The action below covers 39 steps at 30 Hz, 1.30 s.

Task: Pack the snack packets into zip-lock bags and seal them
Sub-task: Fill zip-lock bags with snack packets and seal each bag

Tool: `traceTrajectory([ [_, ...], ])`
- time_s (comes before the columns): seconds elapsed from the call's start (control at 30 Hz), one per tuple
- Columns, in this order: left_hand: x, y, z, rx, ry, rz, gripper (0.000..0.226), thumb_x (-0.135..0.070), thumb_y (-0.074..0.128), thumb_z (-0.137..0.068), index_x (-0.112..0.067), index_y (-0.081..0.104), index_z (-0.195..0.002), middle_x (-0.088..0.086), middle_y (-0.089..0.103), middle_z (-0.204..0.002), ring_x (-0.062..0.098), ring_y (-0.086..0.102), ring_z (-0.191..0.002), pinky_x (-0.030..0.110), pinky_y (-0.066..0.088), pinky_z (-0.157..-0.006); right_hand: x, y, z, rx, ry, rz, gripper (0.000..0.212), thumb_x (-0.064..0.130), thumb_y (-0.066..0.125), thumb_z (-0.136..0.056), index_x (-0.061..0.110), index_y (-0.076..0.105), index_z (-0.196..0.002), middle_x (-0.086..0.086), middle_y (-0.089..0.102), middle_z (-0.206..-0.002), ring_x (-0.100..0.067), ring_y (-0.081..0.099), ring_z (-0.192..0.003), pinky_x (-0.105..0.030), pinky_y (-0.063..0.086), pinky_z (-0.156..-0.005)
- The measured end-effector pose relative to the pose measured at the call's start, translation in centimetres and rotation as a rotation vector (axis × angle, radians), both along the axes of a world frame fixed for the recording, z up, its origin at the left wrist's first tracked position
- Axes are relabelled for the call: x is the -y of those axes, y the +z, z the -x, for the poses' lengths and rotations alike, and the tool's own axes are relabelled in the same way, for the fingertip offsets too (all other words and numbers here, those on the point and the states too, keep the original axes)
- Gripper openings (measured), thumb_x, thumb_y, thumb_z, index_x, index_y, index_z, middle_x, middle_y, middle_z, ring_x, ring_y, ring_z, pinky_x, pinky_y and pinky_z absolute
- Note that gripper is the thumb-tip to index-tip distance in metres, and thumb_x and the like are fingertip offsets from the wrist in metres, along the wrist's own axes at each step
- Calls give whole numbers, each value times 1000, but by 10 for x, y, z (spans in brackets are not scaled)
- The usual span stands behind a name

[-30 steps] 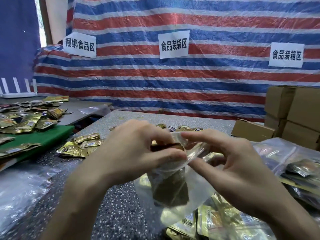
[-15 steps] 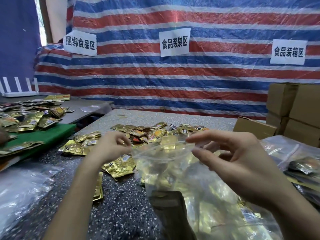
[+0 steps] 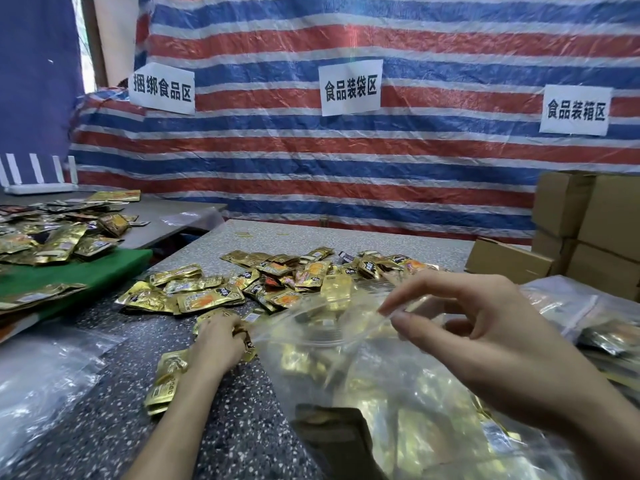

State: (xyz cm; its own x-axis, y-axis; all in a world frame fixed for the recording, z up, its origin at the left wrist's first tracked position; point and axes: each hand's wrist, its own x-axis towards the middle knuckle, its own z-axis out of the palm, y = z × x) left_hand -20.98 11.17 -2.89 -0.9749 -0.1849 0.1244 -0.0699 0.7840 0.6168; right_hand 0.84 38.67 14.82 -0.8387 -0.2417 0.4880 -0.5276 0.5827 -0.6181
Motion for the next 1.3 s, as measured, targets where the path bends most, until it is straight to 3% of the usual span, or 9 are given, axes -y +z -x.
traceTrajectory([
  [0.13,-3,31,-7,-178,31,-21,11,-19,46,-103,-19,58,-106,6,68,-103,26,63,-87,44,54,-79,0,0,0,13,-2,-23,8,36,67,-84,36,73,-89,19,73,-86,-4,69,-80,-20,55,-63],
  [0.23,-2,66,-22,-296,49,-83,14,-20,43,-105,-17,56,-109,6,66,-93,17,57,-70,34,44,-59,1,0,0,22,-1,-16,8,35,68,-84,37,74,-88,21,72,-83,-3,68,-76,-13,49,-59],
  [0.33,-7,109,-45,-344,-69,-212,13,-21,44,-105,-15,55,-103,7,63,-90,21,63,-73,45,57,-60,2,1,-1,29,-7,-7,9,34,69,-83,38,76,-88,21,73,-82,-3,69,-76,-12,49,-59],
  [0.47,-19,164,-92,-512,-307,-513,12,-15,47,-103,-15,58,-99,8,67,-89,18,70,-70,29,56,-45,1,1,-2,40,-27,10,10,29,73,-84,34,78,-91,19,74,-84,-4,69,-78,-14,51,-61],
  [0.63,-31,202,-156,-756,-473,-729,16,-19,46,-103,-17,62,-98,-1,70,-75,17,69,-64,28,53,-41,1,2,-4,18,-58,15,20,31,71,-82,34,77,-101,24,73,-95,-3,70,-85,-20,56,-69],
  [0.8,-52,204,-182,-785,-620,-639,13,-19,49,-101,-17,61,-96,11,68,-79,26,68,-65,38,55,-42,4,4,-5,-22,-67,23,25,32,70,-79,39,72,-103,27,71,-91,0,69,-84,-19,55,-71],
  [1.0,-54,198,-169,-880,-627,-422,13,-25,48,-103,-23,57,-95,0,63,-79,17,61,-67,43,52,-53,4,3,-4,-27,-98,24,38,22,74,-82,36,70,-117,24,71,-94,-3,68,-87,-22,56,-69],
  [1.17,-45,194,-159,-762,-714,-380,15,-33,48,-98,-24,59,-102,-3,63,-81,23,60,-71,55,52,-61,6,1,-4,-46,-66,15,42,21,74,-81,34,69,-121,23,71,-95,-4,68,-87,-21,56,-68],
  [1.3,-53,191,-155,-903,-787,-253,11,-30,47,-101,-27,58,-101,-3,61,-79,19,58,-65,44,48,-54,10,1,-5,-72,2,-49,44,16,76,-83,41,67,-119,20,70,-99,-5,68,-88,-17,55,-64],
])
